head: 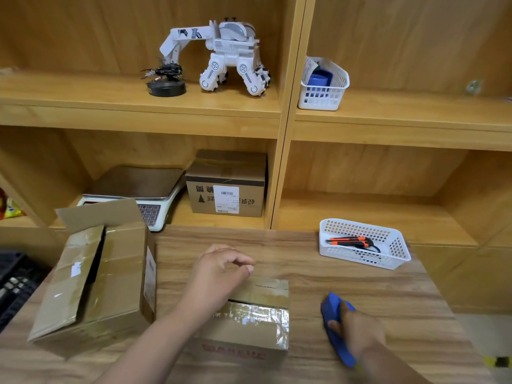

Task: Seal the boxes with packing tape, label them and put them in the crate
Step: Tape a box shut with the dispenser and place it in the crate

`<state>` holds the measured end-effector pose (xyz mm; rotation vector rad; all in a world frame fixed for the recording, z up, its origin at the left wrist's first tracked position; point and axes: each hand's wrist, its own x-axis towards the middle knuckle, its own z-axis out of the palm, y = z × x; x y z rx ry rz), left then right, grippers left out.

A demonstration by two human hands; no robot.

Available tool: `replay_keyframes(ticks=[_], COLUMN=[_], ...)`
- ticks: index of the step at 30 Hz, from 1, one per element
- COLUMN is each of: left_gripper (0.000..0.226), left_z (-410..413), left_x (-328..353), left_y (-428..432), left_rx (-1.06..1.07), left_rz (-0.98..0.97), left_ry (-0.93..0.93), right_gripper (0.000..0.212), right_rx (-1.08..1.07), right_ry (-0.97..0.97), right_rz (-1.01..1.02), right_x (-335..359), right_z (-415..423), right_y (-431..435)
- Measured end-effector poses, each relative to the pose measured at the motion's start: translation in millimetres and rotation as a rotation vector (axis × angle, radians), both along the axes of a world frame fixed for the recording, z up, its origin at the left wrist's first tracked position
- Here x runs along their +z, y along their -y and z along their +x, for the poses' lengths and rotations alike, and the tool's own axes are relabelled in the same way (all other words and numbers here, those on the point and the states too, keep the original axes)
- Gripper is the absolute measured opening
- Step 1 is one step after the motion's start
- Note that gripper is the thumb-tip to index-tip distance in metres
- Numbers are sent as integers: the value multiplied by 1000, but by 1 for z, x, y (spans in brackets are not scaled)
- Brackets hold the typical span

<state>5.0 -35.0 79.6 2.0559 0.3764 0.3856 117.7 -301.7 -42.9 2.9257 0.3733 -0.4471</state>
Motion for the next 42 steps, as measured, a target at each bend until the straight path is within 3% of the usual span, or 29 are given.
replay_keyframes(ticks=[3, 5, 6, 8, 10, 12, 14, 18, 20, 30, 38, 42], left_gripper=[23, 23, 23, 23, 24, 25, 25, 25, 25, 9, 11, 11], left_z=[-1, -1, 0, 0, 1, 0, -1, -5, -6, 4, 12, 16], left_x=[0, 0, 0, -1, -2, -2, -1, 2, 0, -18, -41, -52], left_y=[3, 3, 3, 3, 4, 3, 2, -2, -3, 4, 9, 13], left_rx=[8, 9, 10, 11, 9, 7, 3, 22, 36, 304, 261, 236], left_rz=[-24, -40, -49, -57, -42, -27, -26, -36, -49, 71, -42, 103], left_ry=[-19, -19, -17, -20, -27, -26, -17, -8, -16, -45, -96, -140], right_gripper=[56, 78, 78, 46, 41, 50, 44, 11, 5, 15, 13, 14], right_rx=[0, -37, -83, -188, -211, -148, -158, -254, -293, -450, -436, -390], right_ry=[126, 189, 103, -169, -526, -706, -754, -660, -608, -380, -268, -126], right_rz=[70, 420, 731, 1244, 1390, 1411, 1442, 1532, 1575, 1541, 1440, 1250], right_x=[15, 28, 37, 60, 84, 88, 86, 85, 85, 78, 70, 55], right_z=[4, 8, 7, 4, -2, -2, -2, -10, -14, -31, -30, -28], right_y=[-16, -30, -39, -61, -77, -86, -91, -97, -100, -111, -103, -102])
